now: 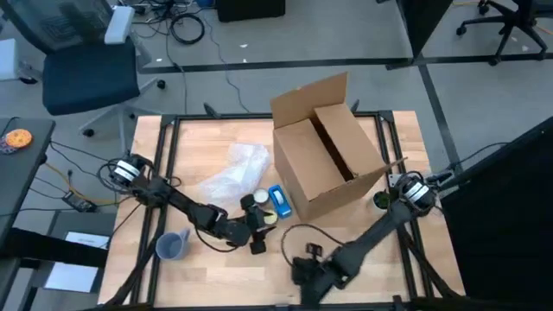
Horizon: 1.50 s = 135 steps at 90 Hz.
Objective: Wrap mug
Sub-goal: Move the brown cardboard box to the top right of the table
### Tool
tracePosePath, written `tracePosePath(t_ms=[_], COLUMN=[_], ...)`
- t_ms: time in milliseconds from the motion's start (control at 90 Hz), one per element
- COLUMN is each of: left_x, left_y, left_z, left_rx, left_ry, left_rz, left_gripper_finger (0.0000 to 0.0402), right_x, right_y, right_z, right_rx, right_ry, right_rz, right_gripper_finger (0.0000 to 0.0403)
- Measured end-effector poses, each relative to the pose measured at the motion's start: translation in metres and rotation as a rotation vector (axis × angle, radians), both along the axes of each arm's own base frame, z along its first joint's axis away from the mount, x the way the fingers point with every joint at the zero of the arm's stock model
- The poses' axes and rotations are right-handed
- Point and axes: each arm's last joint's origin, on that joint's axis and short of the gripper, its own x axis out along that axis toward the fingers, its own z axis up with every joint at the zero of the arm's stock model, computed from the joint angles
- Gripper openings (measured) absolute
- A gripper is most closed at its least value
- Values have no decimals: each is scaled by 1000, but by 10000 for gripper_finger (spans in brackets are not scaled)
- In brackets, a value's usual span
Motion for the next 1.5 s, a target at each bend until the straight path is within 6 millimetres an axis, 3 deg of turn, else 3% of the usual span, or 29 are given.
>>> tracePosePath(t_ms=[211,600,911,1211,1356,1500], left_x=[-1,-3,-2,-8,-14,-20], left_y=[-2,-1,2,-8,-12,-8], left_z=[-1,-3,-4,-6,-10,-16], left_rx=[-1,27,72,109,119,165], left_ry=[10,42,59,87,135,218], left_rz=[-12,-23,-33,-81,-91,-61], left_gripper_finger=[188,188,188,188,188,188], right_x=[17,25,32,44,49,51], right_y=[-31,-102,-149,-205,-221,-223], right_z=[-2,-7,-7,-6,-5,-4], right_rx=[-144,-459,-605,-671,-661,-648], right_ry=[13,184,280,337,283,260], right_rz=[50,-143,-206,-262,-407,-435], right_gripper_finger=[73,73,73,73,73,73])
